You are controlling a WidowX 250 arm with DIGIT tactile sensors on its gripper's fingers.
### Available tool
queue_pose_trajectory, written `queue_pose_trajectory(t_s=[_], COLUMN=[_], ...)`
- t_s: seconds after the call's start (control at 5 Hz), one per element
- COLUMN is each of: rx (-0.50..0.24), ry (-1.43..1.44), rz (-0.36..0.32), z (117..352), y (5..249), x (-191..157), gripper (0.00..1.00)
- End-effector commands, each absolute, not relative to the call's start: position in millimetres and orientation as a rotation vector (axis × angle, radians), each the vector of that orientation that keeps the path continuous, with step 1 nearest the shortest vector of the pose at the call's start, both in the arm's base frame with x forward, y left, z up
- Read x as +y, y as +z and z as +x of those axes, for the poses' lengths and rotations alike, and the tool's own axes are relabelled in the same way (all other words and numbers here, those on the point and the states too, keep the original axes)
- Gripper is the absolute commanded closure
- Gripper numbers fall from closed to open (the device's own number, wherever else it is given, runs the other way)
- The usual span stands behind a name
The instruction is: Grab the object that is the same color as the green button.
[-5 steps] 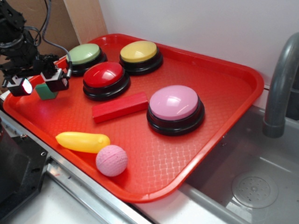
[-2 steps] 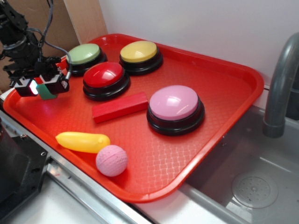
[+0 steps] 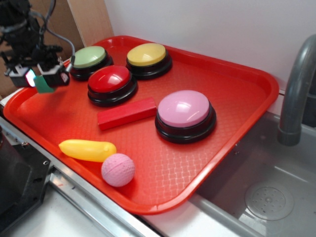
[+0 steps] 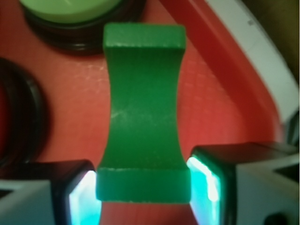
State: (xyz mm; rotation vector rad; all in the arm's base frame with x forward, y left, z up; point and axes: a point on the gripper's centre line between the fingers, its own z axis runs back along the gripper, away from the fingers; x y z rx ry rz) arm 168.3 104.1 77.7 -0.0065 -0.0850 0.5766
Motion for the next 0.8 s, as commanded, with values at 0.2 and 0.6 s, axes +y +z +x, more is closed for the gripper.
queue_pose_trajectory(t_s=[0.2,0.6], rx=[-0.158,-0.028], ry=[0.14,0.069], rz=[-0.18,-0.16], z=[159.1,165.2], y=[169.0,157.9], x=[11.9,8.1], gripper=[1.0,0.0])
